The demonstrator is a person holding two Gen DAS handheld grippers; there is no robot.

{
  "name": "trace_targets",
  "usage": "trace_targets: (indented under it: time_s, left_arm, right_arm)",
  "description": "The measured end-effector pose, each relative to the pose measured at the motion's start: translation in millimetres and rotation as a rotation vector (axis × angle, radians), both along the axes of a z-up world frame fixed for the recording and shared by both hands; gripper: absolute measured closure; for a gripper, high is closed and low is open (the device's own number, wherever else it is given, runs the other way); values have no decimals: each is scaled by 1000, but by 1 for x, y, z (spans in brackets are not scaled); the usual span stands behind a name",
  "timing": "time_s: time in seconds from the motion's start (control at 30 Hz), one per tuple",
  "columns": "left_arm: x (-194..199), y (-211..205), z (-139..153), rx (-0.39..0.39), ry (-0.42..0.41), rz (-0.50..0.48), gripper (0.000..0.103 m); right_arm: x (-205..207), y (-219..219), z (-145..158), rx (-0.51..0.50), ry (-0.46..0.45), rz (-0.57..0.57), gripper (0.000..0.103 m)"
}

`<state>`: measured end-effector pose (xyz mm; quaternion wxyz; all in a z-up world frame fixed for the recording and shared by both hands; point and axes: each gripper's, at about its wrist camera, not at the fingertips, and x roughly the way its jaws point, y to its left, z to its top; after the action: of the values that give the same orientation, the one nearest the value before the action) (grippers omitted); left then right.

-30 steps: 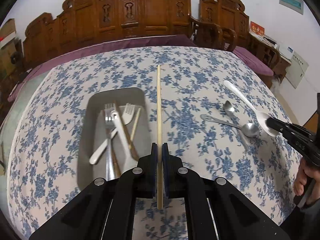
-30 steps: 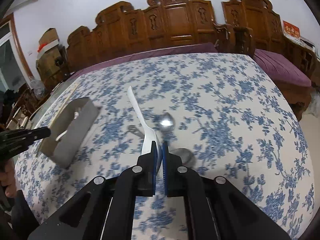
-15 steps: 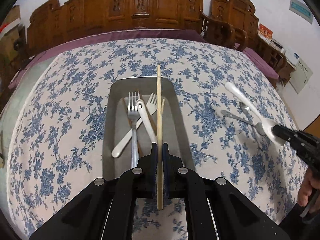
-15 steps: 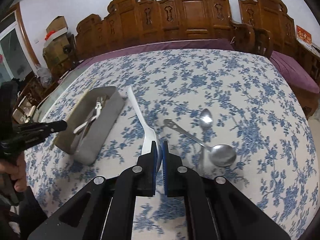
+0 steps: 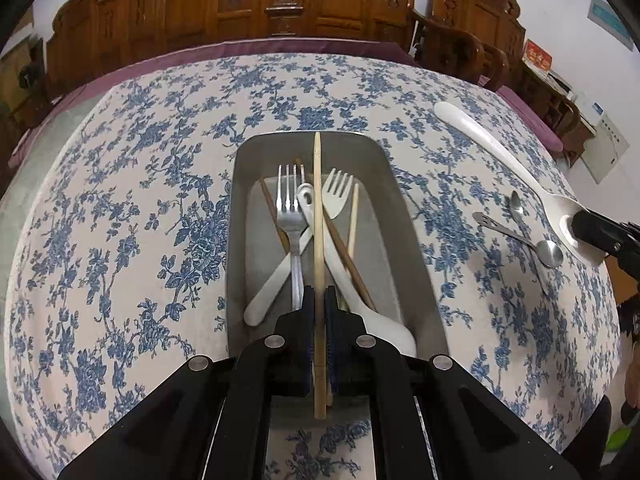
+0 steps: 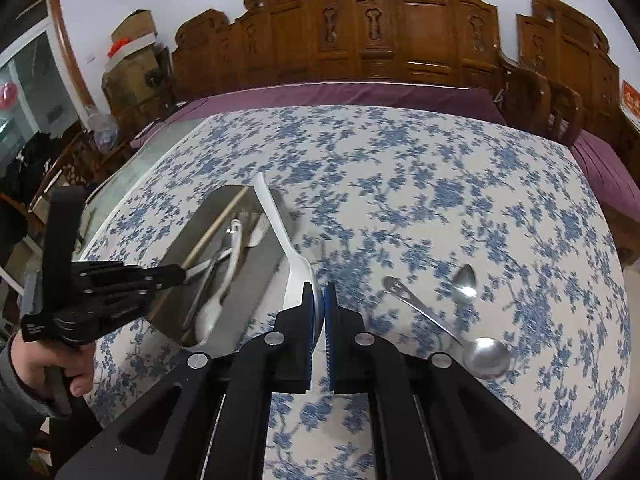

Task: Organize utensils
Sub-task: 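Lower the chopstick and white fork into the tray and open both tools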

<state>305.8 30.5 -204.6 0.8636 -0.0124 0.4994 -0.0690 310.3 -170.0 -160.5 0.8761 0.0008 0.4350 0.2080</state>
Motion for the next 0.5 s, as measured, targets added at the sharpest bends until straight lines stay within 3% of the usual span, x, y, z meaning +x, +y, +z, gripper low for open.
trace_targets:
  time_s: [0.33,0.5]
  left_arm:
    - [-1,20,18,-16,-45,-14,76]
    - [-16,35,31,-3,-79,-16,74]
  right_arm:
    - [5,47,-13,3,42,-4,97]
    - [4,75,-24,-37,47,-5,97]
